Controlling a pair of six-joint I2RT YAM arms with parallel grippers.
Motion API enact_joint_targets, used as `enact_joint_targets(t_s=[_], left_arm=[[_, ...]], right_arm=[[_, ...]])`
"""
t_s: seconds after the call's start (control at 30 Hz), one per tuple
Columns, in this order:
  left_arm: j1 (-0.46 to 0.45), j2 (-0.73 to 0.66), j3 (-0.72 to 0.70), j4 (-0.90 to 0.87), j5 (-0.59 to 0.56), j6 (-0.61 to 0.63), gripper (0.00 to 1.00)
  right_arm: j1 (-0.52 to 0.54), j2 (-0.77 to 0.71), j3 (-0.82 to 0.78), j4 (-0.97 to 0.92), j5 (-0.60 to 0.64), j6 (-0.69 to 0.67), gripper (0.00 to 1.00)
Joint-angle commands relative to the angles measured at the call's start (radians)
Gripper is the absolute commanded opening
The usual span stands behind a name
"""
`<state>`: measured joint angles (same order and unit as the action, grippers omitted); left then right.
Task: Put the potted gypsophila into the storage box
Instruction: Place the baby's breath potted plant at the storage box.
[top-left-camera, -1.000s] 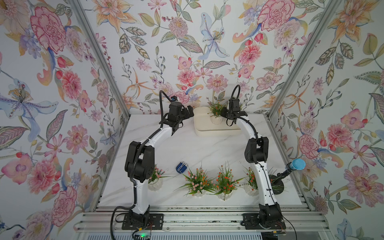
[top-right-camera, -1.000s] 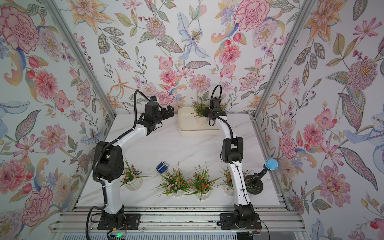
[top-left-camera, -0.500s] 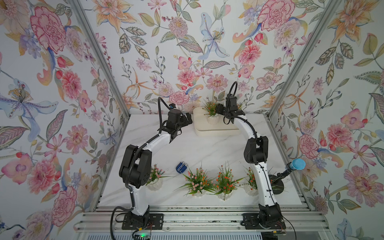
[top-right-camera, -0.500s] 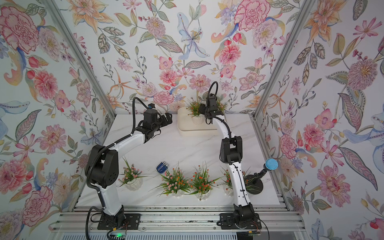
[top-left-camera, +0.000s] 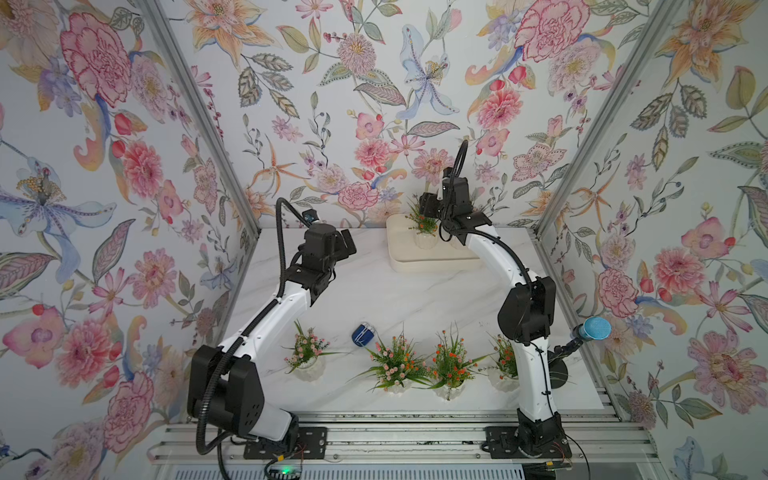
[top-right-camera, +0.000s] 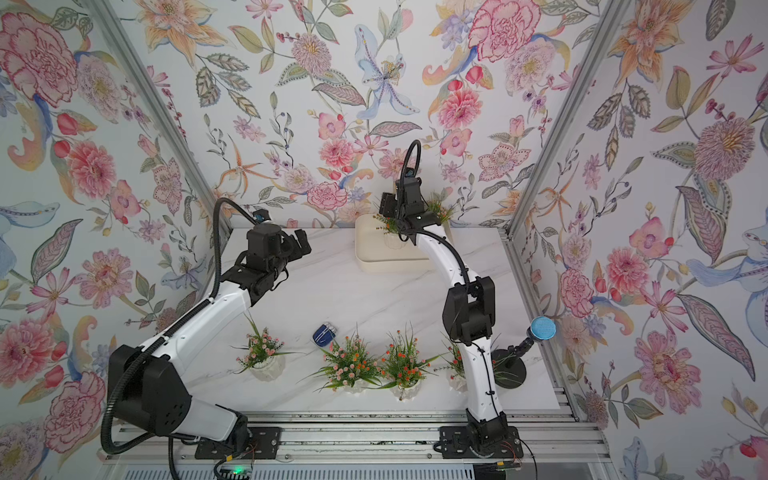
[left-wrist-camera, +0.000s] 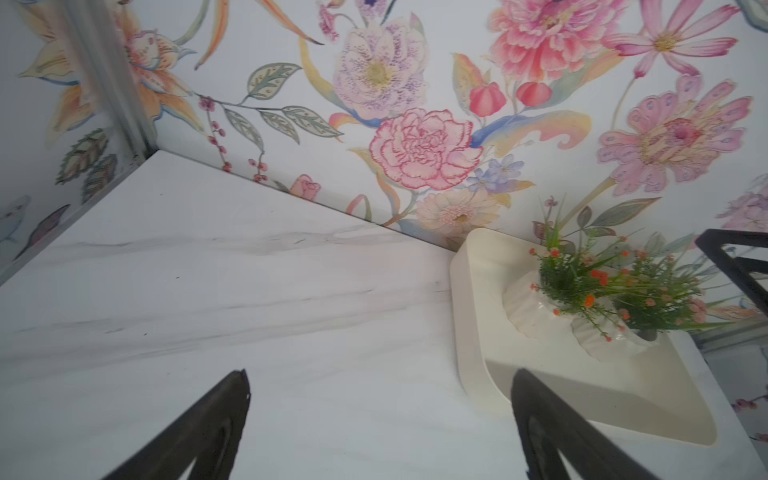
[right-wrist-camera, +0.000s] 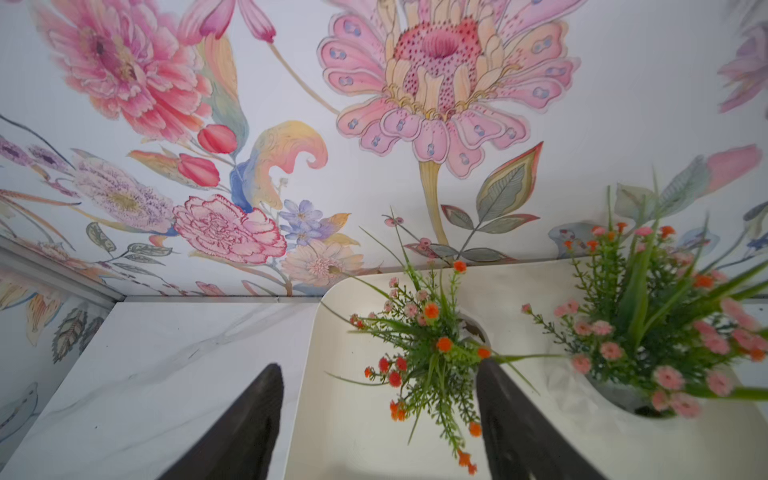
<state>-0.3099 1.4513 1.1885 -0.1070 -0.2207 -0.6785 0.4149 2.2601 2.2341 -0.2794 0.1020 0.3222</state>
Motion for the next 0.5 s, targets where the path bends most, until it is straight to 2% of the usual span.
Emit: enact_joint_targets(t_s=[0.0,0.13,0.27,0.47], left_arm=[[0.082,-0.099,-0.11,-0.097,-0.033,-0.068,1.0],[0.197,-0.234,-0.232,-0.147,0.025,-0.119,1.0],[0.284,-0.318,-0.273,-0.297,0.011,-0.129,1.0],[0.379,-0.408,-0.364,-0.41,0.098,-0.126,1.0]], right_arm=[[0.07,-0.045,-0.045,-0.044,0.004,-0.078,0.73],[0.149,-0.056,-0.048,-0.121,-0.067,-0.11,0.73],[0.227,-0.063,-0.054,-0.208,-0.113,-0.14,0.73],[0.391,-0.051,-0.061,-0.344,-0.095,-0.16,0.73]])
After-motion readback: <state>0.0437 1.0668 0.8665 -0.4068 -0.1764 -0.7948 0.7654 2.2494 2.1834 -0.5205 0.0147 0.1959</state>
